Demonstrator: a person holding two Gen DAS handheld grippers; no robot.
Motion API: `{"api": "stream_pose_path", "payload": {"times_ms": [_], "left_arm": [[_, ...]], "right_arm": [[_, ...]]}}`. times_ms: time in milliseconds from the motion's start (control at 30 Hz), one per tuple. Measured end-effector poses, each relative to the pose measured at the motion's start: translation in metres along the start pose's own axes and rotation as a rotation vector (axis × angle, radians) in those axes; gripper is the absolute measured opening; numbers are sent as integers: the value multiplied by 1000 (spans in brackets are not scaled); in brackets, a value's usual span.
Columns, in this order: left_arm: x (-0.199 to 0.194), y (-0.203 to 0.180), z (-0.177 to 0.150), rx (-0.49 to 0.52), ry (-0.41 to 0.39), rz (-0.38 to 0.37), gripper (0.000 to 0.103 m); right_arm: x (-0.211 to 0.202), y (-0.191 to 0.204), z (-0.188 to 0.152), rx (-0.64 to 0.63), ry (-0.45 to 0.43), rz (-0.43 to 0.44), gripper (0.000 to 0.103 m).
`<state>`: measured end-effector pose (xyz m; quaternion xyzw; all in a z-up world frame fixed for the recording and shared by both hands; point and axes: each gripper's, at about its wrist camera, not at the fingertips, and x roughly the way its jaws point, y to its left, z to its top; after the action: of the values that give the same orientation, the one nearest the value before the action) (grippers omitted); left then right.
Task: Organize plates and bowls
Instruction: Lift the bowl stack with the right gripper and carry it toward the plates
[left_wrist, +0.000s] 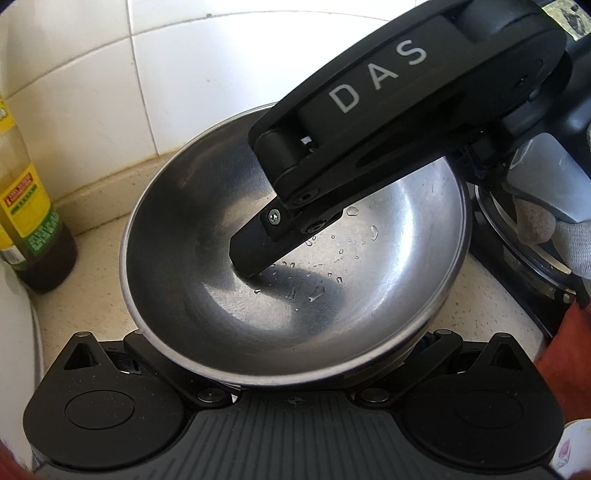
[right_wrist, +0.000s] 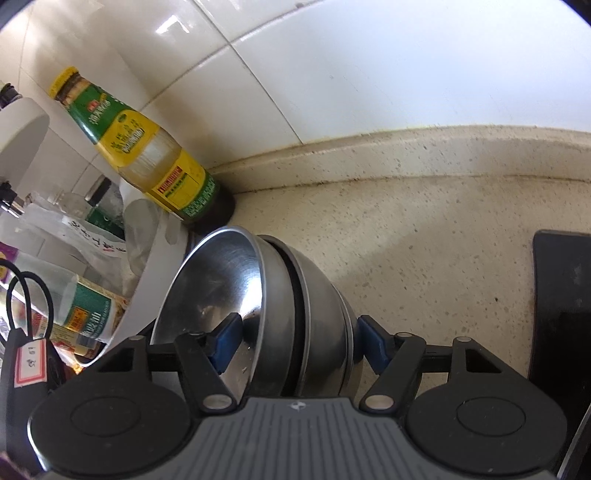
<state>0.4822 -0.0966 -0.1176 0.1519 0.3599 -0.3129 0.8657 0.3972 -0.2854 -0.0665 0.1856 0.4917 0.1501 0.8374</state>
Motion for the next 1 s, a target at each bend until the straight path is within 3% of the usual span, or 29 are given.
{"api": "stream_pose_path", "payload": {"times_ms": [700,1000], "left_arm": [[-77,-52,3,12,-99,122,103],[-139,-91,-9,16,-140,185,103]], "right_arm": [[-59,47,3,-93,-98,56,68],[-96,72,-11,-140,-132,95,68]]}}
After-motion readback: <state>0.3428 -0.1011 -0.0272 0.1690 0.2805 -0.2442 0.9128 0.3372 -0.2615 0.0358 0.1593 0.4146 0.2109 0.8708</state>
